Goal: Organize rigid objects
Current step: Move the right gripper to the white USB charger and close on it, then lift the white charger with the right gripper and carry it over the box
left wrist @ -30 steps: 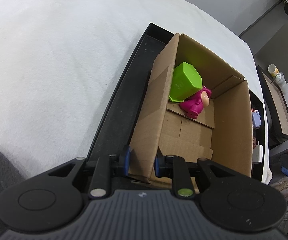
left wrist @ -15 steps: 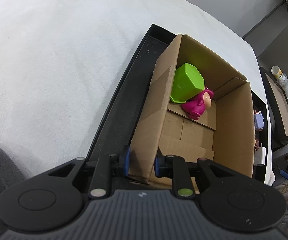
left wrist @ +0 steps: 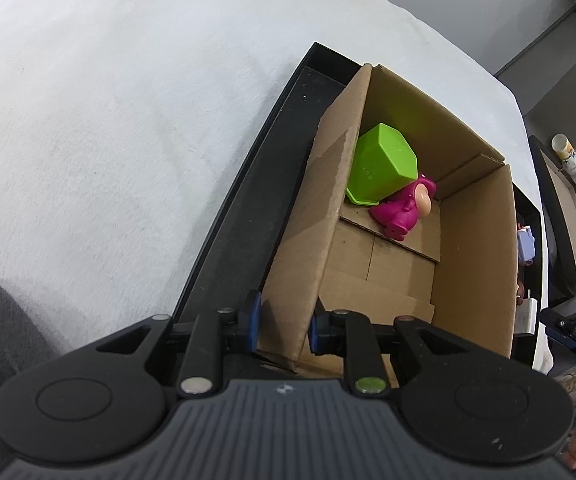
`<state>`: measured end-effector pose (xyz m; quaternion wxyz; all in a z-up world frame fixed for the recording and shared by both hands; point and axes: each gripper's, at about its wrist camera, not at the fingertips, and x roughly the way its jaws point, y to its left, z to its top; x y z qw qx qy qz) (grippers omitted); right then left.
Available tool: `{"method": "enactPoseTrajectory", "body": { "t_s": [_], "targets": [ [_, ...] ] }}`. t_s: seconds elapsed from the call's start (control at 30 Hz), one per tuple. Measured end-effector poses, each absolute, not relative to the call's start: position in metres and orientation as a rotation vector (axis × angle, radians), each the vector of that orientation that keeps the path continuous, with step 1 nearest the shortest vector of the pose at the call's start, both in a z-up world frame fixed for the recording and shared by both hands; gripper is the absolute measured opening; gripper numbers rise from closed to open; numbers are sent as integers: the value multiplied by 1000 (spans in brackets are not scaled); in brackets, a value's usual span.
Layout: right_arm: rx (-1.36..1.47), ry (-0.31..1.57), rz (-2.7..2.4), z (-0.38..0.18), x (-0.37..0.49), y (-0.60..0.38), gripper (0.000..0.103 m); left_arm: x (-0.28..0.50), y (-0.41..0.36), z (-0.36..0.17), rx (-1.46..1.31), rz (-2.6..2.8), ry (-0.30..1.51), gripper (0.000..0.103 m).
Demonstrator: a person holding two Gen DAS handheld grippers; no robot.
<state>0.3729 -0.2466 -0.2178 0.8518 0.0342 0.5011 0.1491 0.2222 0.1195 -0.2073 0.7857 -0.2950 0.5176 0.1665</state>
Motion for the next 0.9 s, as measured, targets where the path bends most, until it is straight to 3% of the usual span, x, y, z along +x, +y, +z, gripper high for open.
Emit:
{"method": "enactPoseTrajectory", "body": {
  "t_s": [0.37, 0.53, 0.9],
  "targets": [
    [30, 1077, 292, -239, 388, -244, 40, 221, 118, -208, -639, 360, 1115, 22],
    [30, 1126, 289, -255, 387, -243, 24, 221, 118, -208, -643, 366, 1117, 22],
    [129, 1115, 287, -248, 364, -258, 21, 220, 117, -208, -629, 361, 1114, 22]
  ]
}}
